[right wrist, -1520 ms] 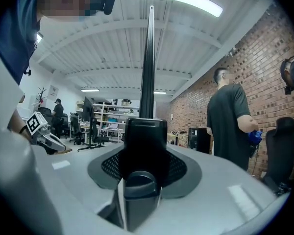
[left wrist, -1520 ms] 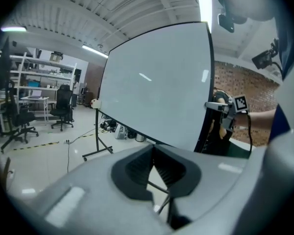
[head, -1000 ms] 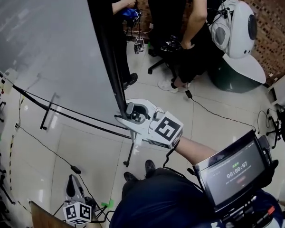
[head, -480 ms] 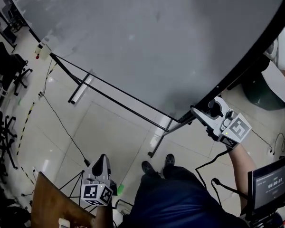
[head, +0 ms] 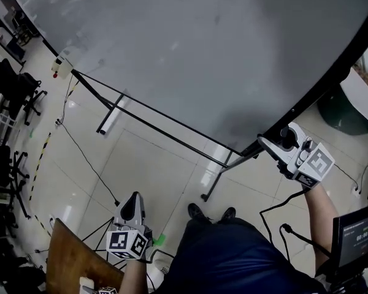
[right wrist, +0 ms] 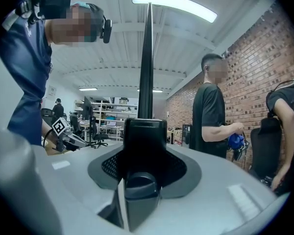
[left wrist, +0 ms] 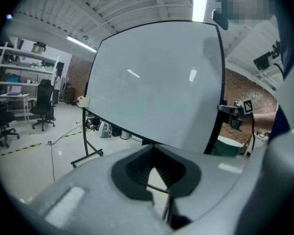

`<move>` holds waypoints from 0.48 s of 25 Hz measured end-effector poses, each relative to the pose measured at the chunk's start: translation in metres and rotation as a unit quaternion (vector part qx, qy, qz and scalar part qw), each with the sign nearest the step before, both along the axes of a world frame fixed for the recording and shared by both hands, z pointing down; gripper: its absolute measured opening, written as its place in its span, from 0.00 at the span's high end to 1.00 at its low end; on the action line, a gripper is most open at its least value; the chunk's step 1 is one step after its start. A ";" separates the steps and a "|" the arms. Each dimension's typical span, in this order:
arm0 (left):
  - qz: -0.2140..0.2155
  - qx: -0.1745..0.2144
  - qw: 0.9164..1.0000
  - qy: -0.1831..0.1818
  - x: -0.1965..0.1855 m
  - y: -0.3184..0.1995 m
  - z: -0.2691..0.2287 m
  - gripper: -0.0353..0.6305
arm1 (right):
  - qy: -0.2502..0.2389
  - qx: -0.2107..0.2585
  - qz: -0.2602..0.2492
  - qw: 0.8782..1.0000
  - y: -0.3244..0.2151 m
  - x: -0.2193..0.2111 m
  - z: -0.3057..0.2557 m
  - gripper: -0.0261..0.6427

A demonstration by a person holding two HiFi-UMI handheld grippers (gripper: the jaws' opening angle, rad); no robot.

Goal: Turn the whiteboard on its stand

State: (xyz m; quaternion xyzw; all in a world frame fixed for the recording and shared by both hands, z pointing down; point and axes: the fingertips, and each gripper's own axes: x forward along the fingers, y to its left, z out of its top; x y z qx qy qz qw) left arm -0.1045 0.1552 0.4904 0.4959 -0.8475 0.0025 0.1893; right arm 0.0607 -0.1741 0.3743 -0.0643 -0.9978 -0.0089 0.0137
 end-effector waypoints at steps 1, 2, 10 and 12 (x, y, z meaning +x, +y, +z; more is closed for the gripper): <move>0.001 0.000 1.000 0.000 0.000 -0.002 -0.001 0.94 | 0.002 -0.002 -0.003 1.000 0.001 0.004 -0.001 0.70; 0.003 0.001 1.000 0.001 -0.001 -0.004 -0.001 0.94 | 0.004 -0.004 -0.004 1.000 0.001 0.008 -0.001 0.70; 0.025 0.001 1.000 0.007 -0.019 -0.002 -0.006 0.94 | 0.037 -0.007 0.007 0.999 0.004 0.022 -0.008 0.70; 0.033 0.001 0.999 0.008 -0.025 -0.003 -0.004 0.94 | 0.042 -0.007 0.010 0.999 0.003 0.023 -0.006 0.70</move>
